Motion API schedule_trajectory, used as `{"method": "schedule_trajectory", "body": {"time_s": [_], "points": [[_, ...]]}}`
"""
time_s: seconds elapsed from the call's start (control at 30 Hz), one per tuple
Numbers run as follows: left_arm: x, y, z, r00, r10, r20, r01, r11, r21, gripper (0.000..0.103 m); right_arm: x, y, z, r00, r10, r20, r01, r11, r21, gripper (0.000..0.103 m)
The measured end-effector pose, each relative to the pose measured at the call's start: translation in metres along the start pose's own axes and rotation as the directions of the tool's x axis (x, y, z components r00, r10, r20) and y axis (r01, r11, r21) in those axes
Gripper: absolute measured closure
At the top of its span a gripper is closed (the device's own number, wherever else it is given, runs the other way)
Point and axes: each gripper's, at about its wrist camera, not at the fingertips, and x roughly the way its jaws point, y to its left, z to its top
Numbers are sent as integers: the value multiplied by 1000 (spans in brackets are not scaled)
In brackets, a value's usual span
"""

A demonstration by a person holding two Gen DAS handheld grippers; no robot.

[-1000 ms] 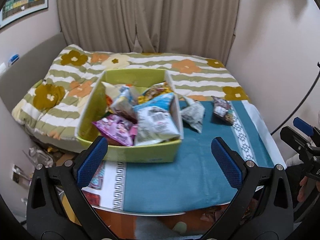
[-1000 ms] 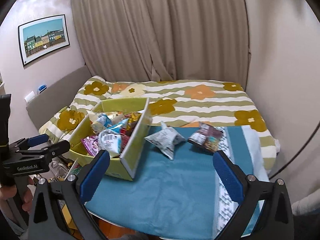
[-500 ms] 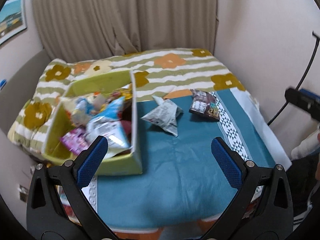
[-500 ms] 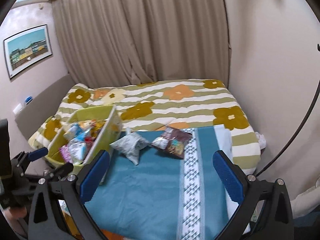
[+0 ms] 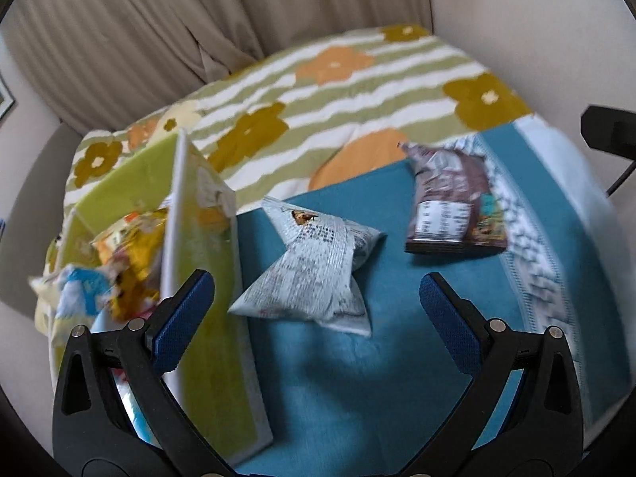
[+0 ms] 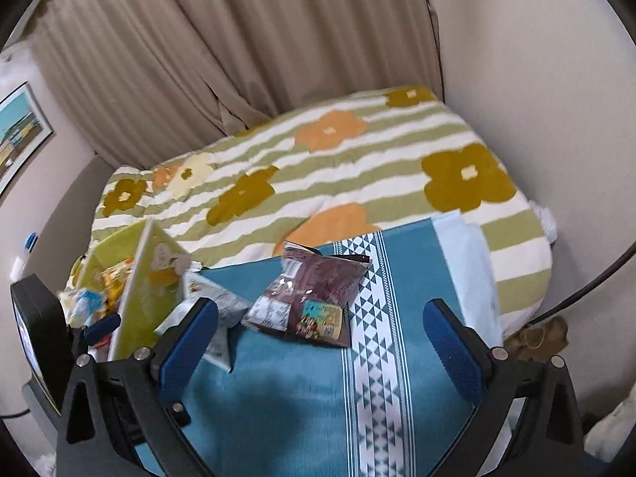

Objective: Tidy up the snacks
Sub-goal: 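Grasp the white printed bag with the left tool while the right tool grasps the purple bag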

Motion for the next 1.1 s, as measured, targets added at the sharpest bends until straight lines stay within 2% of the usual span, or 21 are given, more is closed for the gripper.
{"method": "schedule_trajectory", "body": {"time_s": [0.1, 0.27, 0.3, 0.33, 0.4, 0.47, 0.6, 0.67, 0.9, 1.03, 1.07, 1.1], "points": [[28, -3, 8, 999, 25, -47, -24, 1000, 19, 1, 31, -2, 9, 999, -1, -47, 1, 1000, 12, 0], [67, -4, 15, 990, 0, -141, 0, 1000, 2, 1, 75, -2, 15, 992, 38, -120, -33, 998, 46, 0], [71, -6, 15, 990, 13, -143, -11, 1000, 11, 2, 82, -2, 16, 991, 43, -130, -37, 998, 52, 0], [74, -10, 16, 990, 12, -143, -8, 1000, 28, 4, 92, -2, 15, 987, 57, -148, -48, 997, 61, 0], [82, -12, 16, 985, -10, -169, 14, 1000, 27, 16, 107, -4, 14, 983, 65, -171, -53, 996, 73, 0], [90, -14, 16, 982, -3, -189, 8, 1000, 28, 18, 122, -7, 10, 976, 81, -200, -62, 993, 102, 0], [98, -10, 15, 981, -14, -196, 18, 1000, 16, 36, 137, -13, 8, 970, 112, -216, -79, 985, 153, 0], [99, -8, 15, 981, -19, -191, 22, 1000, 12, 39, 144, -14, 8, 967, 118, -228, -82, 984, 161, 0], [98, -6, 14, 979, -46, -196, 46, 999, -7, 41, 166, -18, 4, 948, 158, -276, -102, 973, 208, 0], [95, -5, 12, 978, -54, -199, 51, 998, -20, 41, 171, -13, 6, 946, 173, -275, -119, 972, 200, 1], [95, -5, 11, 978, -54, -200, 51, 998, -22, 41, 172, -11, 6, 946, 171, -276, -120, 974, 193, 1], [94, -5, 10, 978, -54, -201, 50, 998, -24, 41, 173, -9, 6, 945, 175, -276, -124, 974, 191, 8]]}}
